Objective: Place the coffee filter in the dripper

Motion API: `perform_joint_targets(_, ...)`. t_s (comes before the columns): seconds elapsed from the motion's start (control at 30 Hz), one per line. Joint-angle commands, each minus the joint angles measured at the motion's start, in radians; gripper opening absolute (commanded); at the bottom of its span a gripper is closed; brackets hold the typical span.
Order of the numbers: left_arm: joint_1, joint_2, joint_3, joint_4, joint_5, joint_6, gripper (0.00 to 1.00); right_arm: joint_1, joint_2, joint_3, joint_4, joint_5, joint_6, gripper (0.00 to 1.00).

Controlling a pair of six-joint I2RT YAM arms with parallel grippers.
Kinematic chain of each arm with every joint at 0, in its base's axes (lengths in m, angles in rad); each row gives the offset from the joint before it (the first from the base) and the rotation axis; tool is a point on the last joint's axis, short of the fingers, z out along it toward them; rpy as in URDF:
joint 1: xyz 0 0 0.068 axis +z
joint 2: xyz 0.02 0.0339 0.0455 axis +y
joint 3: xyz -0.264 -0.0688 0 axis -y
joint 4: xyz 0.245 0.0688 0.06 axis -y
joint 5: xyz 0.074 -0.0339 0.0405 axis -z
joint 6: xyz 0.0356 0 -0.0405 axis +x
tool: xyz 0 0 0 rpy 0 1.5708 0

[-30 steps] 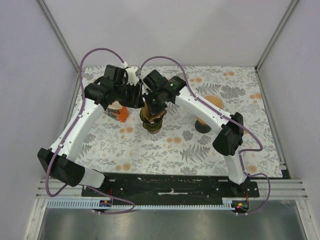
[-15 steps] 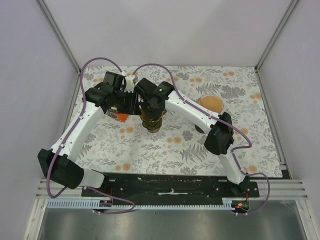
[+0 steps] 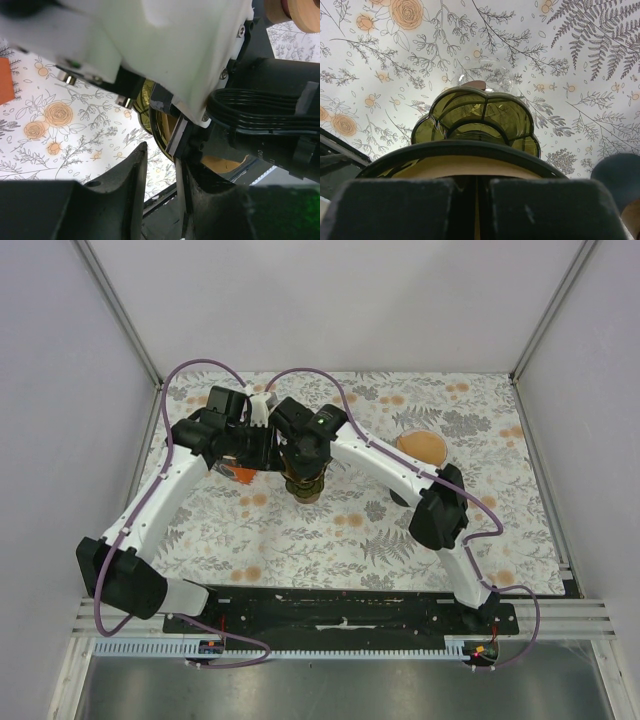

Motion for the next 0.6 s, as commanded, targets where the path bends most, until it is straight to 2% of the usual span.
perform_joint_targets(0.0,-0.009,0.008,-0.039,0.096,0.023,0.010,0.33,0.030,0.027,-0.054,0.022,-0.052,-0.063,0.00)
perform_joint_targets(0.17,-0.011,0.009,-0.062,0.102,0.021,0.015,0.24,0.030,-0.002,-0.028,0.027,-0.086,-0.092,0.00)
perform_joint_targets(0.33,-0.008,0.003,-0.067,0.092,-0.003,0.029,0.21,0.025,-0.027,-0.010,0.035,-0.117,-0.118,0.00)
perform_joint_targets(0.47,-0.008,0.003,-0.053,0.079,-0.006,0.035,0.13,0.011,-0.062,0.009,0.058,-0.161,-0.123,0.00)
perform_joint_targets(0.57,-0.009,0.000,-0.044,0.070,-0.003,0.040,0.11,0.000,-0.105,0.001,0.104,-0.193,-0.133,0.07)
